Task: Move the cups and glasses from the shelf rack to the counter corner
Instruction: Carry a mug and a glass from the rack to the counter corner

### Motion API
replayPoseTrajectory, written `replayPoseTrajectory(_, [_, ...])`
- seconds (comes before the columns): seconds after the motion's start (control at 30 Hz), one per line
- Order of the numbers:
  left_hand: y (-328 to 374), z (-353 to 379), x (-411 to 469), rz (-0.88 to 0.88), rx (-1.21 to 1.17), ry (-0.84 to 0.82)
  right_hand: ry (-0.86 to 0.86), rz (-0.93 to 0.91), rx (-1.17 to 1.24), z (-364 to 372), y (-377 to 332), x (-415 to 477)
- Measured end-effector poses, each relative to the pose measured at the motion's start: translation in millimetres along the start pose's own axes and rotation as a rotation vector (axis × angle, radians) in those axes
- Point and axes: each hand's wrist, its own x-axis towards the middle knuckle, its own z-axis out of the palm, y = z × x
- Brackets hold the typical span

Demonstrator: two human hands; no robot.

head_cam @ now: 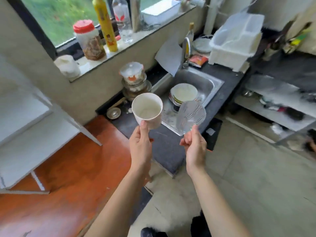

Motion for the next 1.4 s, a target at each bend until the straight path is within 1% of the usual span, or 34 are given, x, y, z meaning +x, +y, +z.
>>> replayPoseTrajectory(0.17, [9,133,-13,0.029,0.016,-0.184,0.132,-0.069,-0.001,-99,-54,56])
replayPoseTrajectory(0.43, [15,371,-74,0.018,0.032,-0.437,0.335,-0.149,0.018,-286,-156,162])
replayPoseTrajectory(0.57, [17,465,-97,0.020,0.049,-0.543,0.466,-0.212,-0.040,-364,-196,208])
replayPoseTrajectory(0.7, [11,559,-107,0.067,0.083,-0.670,0.563,-0.235,0.001,-431,-225,258])
replayPoseTrajectory(0.77, [5,611,-110,0.078,0.085,-0.725,0.612,-0.232,0.021,-464,-235,284])
replayPoseTrajectory(0.9, [-15,724,-116,0.025,0.083,-0.834,0.753,-0.211,0.023,-536,-251,342])
replayPoseTrajectory(0.97, [-21,784,-120,0.021,0.085,-0.928,0.827,-0.214,0.003,-573,-264,375])
replayPoseTrajectory(1.1, [-16,897,-132,-0.037,0.121,-1.123,0.993,-0.154,-0.009,-639,-304,433])
replayPoseTrajectory(1.2, [-11,974,-149,-0.044,0.133,-1.238,1.089,-0.130,-0.010,-689,-334,464])
replayPoseTrajectory(1.27, [-10,1019,-166,-0.067,0.135,-1.288,1.152,-0.128,0.033,-720,-351,480])
replayPoseTrajectory(1.4, [-22,1098,-200,-0.114,0.149,-1.337,1.208,-0.137,0.069,-790,-373,511])
